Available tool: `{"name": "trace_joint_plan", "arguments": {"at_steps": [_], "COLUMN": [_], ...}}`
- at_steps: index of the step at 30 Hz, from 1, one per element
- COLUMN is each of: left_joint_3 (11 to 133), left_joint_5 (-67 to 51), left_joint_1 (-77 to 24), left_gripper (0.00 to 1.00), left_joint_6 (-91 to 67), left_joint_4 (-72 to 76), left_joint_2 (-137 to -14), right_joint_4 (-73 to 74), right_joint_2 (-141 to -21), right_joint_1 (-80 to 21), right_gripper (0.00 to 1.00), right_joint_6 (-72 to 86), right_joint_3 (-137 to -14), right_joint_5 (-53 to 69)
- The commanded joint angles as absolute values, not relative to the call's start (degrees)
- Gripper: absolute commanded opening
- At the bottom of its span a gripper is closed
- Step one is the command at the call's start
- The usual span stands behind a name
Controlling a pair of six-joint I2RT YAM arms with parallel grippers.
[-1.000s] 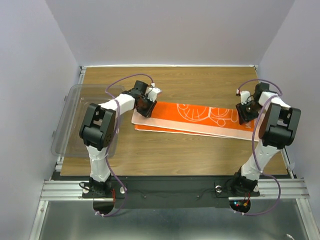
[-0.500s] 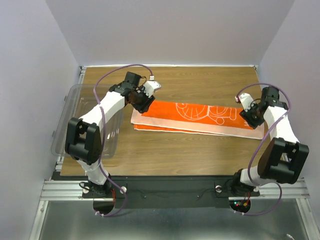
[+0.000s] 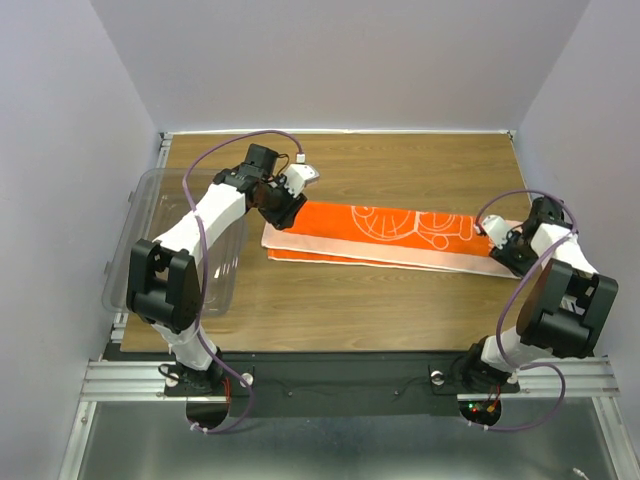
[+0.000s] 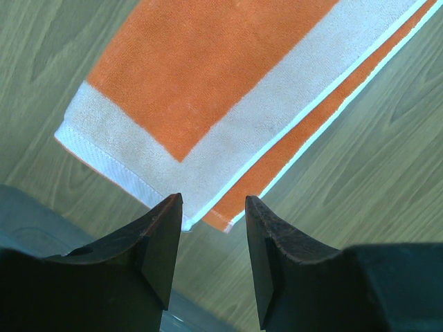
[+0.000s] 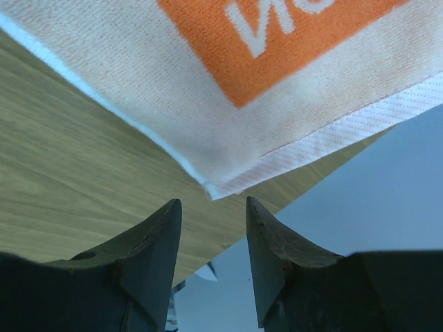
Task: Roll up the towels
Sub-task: Fold the towel
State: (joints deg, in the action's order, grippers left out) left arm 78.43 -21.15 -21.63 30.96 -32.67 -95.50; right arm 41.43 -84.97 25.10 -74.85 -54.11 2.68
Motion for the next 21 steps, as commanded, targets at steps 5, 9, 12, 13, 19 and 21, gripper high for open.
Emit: {"name": "trace_joint_plan", "arguments": {"at_steps": [5,9,12,13,19,21], "left_joint_3": [79.37,79.1,78.49,78.05,76.03,76.11], "left_joint_5": [-21.88,-21.71,-21.62,-21.62,-20.57,-20.48], "left_joint_1": [-20.3,-19.95,-19.78,-19.69,-18.2,-17.41], "left_gripper": [0.53,0.53,0.53,0.53,0.53,0.53], "left_joint_6": [30.32,30.32,30.32,30.41,31.81,32.08], "left_joint_4": [-33.49,-33.57,-33.31,-33.31,-33.22,-33.31], "left_joint_2": [-95.8,-95.89,-95.89,-95.89,-95.27,-95.36], "right_joint_4": [37.18,36.91,36.13,35.51,33.84,33.49], "right_joint_2": [-86.05,-86.13,-87.54,-88.24,-89.38,-89.82], "right_joint_1": [25.57,26.19,26.72,26.72,26.81,26.72], "right_gripper": [0.47,0.47,0.46,0.46,0.42,0.38], "right_joint_6": [-79.71,-80.86,-81.12,-81.12,-81.38,-81.47], "right_joint_3": [-51.42,-50.45,-50.19,-50.1,-49.66,-49.57], "right_joint_5": [1.41,0.79,0.35,0.35,0.35,0.35]}}
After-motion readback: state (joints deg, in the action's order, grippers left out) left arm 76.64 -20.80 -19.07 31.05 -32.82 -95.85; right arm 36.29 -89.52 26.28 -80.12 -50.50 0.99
